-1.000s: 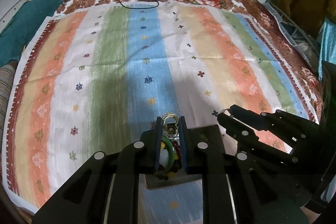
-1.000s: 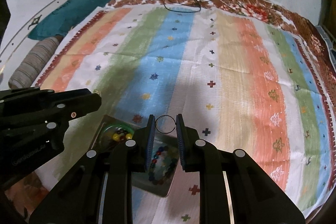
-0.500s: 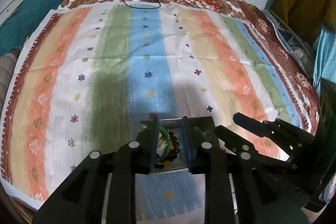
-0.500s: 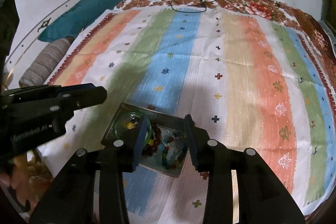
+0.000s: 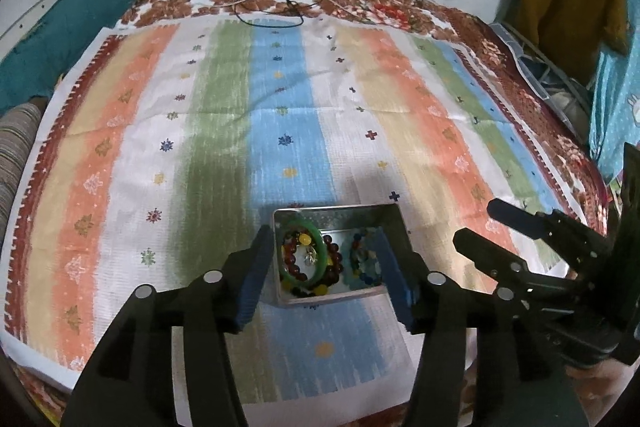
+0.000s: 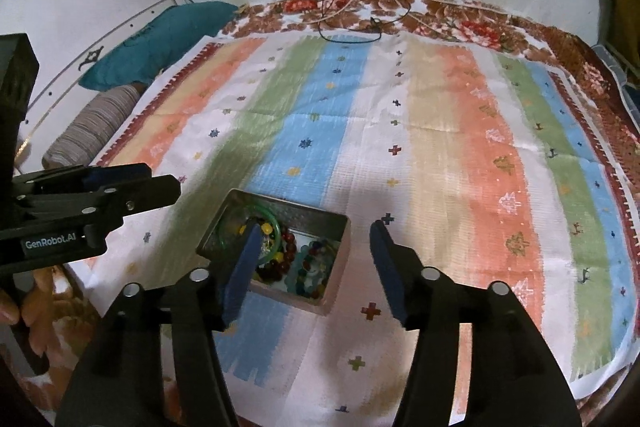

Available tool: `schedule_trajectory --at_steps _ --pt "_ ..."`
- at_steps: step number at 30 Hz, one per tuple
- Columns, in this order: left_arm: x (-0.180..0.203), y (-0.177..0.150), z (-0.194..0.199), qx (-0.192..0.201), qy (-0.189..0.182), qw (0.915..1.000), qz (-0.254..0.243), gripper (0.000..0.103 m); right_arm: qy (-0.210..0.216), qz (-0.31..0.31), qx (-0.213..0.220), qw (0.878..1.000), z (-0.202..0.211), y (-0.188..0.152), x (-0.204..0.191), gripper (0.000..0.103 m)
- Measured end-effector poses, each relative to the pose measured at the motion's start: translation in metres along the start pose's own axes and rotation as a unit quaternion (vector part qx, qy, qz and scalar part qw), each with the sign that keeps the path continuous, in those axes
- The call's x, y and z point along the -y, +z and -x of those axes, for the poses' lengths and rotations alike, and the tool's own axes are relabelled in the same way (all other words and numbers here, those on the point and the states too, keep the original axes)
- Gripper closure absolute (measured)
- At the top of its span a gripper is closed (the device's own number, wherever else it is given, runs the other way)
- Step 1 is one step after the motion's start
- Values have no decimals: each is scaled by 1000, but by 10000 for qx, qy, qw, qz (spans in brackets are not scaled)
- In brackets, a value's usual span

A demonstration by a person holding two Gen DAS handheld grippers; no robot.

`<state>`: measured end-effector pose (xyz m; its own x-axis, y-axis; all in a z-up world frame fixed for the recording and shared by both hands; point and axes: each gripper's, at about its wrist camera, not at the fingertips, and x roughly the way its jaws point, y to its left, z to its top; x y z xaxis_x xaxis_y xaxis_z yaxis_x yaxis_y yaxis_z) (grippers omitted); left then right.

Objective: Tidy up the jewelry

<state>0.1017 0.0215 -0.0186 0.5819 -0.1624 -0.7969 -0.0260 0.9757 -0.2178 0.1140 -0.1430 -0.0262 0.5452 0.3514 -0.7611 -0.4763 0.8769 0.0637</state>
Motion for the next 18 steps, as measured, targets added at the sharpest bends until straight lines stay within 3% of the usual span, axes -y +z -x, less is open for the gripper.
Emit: schedule_trajectory --at_steps 6,9,14,18 --pt "6 -15 14 213 53 9994 -282 14 22 49 115 9999 14 -13 4 28" --pt "8 -23 18 234 141 9988 -408 7 67 32 158 9998 19 -17 7 21" --pt "10 -34 23 223 250 9981 -522 6 133 -1 203 9997 27 -26 10 10" --pt "13 -41 30 310 421 9966 -643 6 123 62 228 9996 32 -33 10 8"
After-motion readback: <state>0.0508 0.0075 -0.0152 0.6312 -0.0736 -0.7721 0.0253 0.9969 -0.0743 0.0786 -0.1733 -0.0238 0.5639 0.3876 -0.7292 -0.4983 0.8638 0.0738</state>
